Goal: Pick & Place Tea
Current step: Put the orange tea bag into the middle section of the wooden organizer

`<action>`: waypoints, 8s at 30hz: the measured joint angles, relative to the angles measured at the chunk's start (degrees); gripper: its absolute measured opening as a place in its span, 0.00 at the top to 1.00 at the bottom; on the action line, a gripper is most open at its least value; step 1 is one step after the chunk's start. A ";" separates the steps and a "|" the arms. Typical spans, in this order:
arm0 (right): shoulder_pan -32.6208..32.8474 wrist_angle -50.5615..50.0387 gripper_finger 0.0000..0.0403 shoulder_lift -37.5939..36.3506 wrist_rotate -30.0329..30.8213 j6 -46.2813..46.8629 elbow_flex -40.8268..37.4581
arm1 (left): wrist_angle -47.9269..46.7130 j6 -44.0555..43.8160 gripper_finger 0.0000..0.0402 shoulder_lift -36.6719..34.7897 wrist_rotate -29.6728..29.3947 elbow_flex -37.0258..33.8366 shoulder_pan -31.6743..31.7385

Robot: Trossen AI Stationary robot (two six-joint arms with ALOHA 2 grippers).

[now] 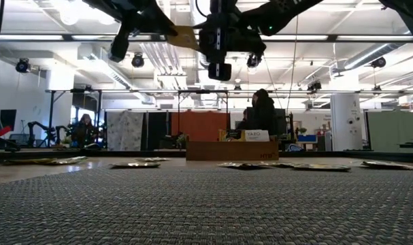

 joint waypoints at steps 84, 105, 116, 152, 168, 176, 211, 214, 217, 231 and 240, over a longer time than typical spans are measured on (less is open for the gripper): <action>4.70 25.17 0.98 -18.77 52.28 -7.72 -14.73 | 1.18 -124.87 0.78 -16.03 45.22 -0.91 33.34; 12.01 46.63 0.98 -23.80 58.60 -4.06 -31.58 | 10.27 -120.40 0.78 -7.80 64.49 1.85 38.37; 12.51 46.38 0.98 -23.75 61.44 -4.12 -31.78 | 10.37 -122.05 0.82 -2.92 66.38 5.57 38.28; 8.20 -21.45 0.70 -18.88 56.25 -44.78 -1.60 | -2.54 -101.04 1.00 4.34 62.14 6.61 34.94; 8.21 -43.06 0.72 -6.36 54.90 -51.84 16.92 | -2.47 -93.60 1.00 12.31 61.64 13.27 33.83; 8.25 -48.30 0.78 -3.13 54.90 -53.72 21.22 | -2.44 -92.20 1.00 12.26 61.57 13.27 33.78; 0.28 -42.47 0.98 -2.08 59.46 -60.22 11.12 | -10.12 -106.45 0.73 9.23 50.80 7.57 29.96; -0.73 -37.21 0.98 -2.08 59.26 -60.78 7.40 | -8.49 -107.81 0.73 6.92 50.07 5.37 29.11; -1.53 -32.66 0.98 -2.08 58.85 -62.17 4.51 | -8.17 -109.45 0.73 4.11 48.14 3.13 28.87; -4.57 -18.44 0.98 -2.01 58.18 -62.69 -7.40 | -5.68 -116.42 0.73 -6.59 39.96 -5.23 28.93; -4.91 -18.27 0.98 -1.97 58.25 -63.31 -10.03 | -5.89 -117.14 0.73 -7.61 39.92 -6.66 28.93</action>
